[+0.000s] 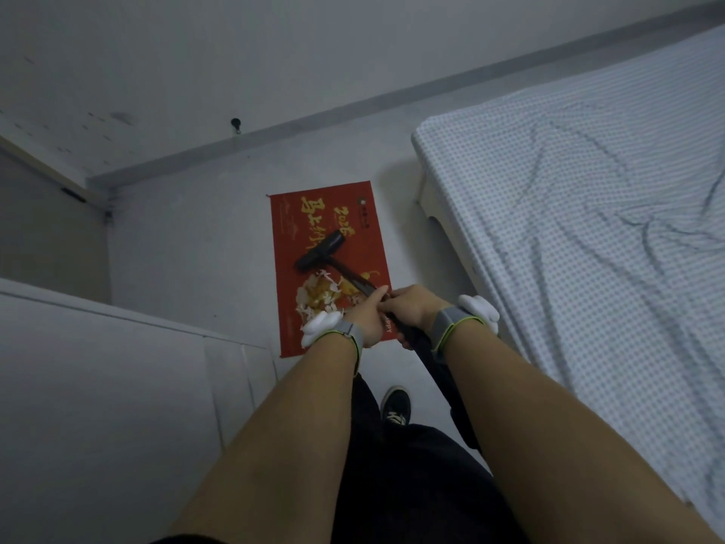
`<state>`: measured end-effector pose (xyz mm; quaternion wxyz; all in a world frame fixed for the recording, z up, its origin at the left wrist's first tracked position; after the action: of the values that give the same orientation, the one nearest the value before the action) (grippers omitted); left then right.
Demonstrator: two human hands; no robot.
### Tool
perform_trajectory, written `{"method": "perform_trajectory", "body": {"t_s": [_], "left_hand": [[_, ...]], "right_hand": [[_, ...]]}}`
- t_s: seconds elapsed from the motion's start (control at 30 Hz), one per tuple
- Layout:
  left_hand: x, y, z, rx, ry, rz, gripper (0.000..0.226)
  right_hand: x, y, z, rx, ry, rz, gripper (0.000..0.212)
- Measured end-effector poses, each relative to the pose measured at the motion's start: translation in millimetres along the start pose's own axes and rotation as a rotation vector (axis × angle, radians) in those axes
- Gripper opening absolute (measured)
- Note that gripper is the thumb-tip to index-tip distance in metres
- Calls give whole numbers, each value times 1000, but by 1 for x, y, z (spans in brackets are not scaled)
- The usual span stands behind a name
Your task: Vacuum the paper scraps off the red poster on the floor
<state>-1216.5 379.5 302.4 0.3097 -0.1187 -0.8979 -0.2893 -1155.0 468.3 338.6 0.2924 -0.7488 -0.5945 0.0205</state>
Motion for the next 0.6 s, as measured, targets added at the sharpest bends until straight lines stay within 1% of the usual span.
{"method": "perform_trajectory", "body": {"t_s": [0.13, 0.27, 0.37, 0.4, 0.47, 0.53, 0.6], "left_hand": [[-4, -19, 4, 62, -54, -24, 71], [1, -28, 6, 95, -8, -96, 65], [5, -24, 6, 96, -82, -126, 66], [7, -22, 7, 92, -76, -120, 64], [12, -18, 7, 119, -3, -152, 57], [17, -13, 2, 147, -6, -187, 59], [17, -12, 2, 109, -31, -153, 66]], "right_hand": [[-11, 0, 3, -29, -9, -3, 24], [-15, -3, 5, -54, -13, -25, 28], [-13, -8, 3, -65, -16, -85, 34], [-12, -11, 2, -65, -14, -112, 34], [-11, -16, -2, -65, -7, -149, 32], [-9, -20, -6, -52, -3, -202, 28], [-7, -23, -14, -31, -10, -261, 27]]}}
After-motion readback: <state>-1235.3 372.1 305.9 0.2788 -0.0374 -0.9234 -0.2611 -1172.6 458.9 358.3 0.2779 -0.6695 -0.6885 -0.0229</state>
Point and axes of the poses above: each hand's wrist, its own z-axis towards the middle knuckle, its own x-axis out of the back of the hand, y = z × x, the point moved 2 cm from there along z, towards the middle knuckle, and after that the axes turned 9 degrees about y, right-handed, at the moved point
